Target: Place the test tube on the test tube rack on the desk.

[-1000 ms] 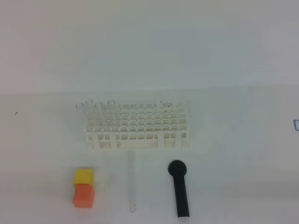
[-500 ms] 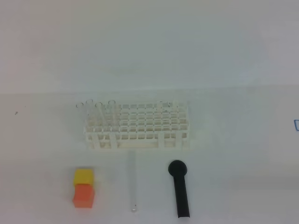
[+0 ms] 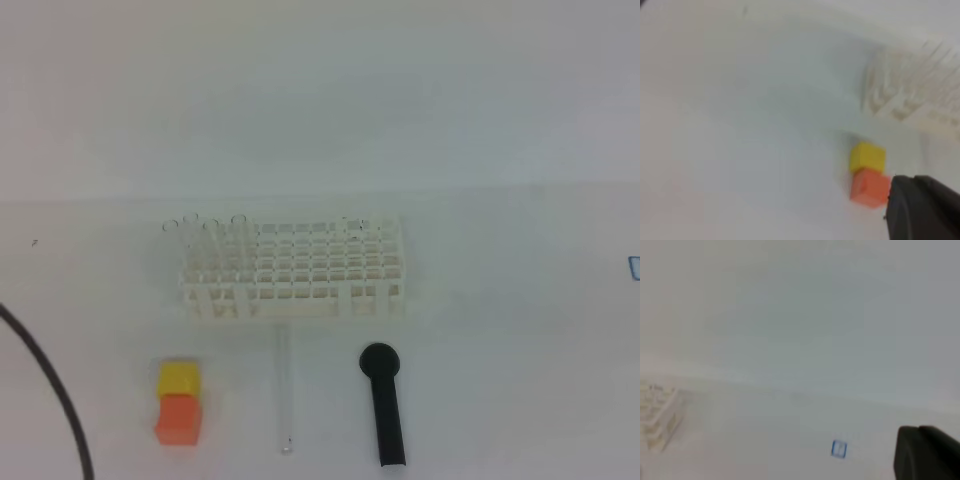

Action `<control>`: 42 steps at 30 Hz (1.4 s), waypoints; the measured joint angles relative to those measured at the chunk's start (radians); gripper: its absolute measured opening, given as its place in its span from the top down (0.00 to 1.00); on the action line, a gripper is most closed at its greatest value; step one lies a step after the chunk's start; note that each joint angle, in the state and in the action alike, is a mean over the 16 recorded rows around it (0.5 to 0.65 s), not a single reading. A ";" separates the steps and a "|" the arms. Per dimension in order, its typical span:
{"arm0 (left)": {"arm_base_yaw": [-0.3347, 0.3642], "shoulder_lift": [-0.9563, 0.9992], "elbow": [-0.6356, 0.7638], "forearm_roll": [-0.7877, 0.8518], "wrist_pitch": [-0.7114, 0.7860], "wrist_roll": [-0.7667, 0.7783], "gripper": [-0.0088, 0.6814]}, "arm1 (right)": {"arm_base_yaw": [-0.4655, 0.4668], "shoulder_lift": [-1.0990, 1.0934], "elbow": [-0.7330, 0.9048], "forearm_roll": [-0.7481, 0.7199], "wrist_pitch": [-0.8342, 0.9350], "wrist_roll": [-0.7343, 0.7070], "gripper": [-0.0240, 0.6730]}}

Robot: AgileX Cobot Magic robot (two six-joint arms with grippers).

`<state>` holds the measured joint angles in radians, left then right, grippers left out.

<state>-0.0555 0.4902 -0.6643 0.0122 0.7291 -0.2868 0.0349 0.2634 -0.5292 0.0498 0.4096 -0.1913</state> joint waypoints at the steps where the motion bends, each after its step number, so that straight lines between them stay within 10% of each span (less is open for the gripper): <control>1: 0.000 0.046 -0.015 -0.007 0.033 0.006 0.99 | 0.000 0.021 -0.021 0.008 0.035 0.001 0.97; 11: -0.071 0.473 -0.089 -0.270 0.090 0.207 0.99 | 0.000 0.133 -0.113 0.104 0.244 -0.008 0.97; 21: -0.393 0.790 -0.192 -0.264 -0.061 0.123 0.95 | 0.000 0.139 -0.115 0.140 0.315 -0.030 0.97; 30: -0.616 1.032 -0.293 -0.028 -0.153 -0.162 0.65 | 0.000 0.140 -0.116 0.142 0.369 -0.031 0.94; 42: -0.652 1.278 -0.379 0.006 -0.161 -0.235 0.34 | 0.000 0.140 -0.116 0.143 0.391 -0.018 0.89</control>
<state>-0.7075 1.7686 -1.0436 0.0179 0.5685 -0.5214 0.0349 0.4038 -0.6450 0.1929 0.8008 -0.2098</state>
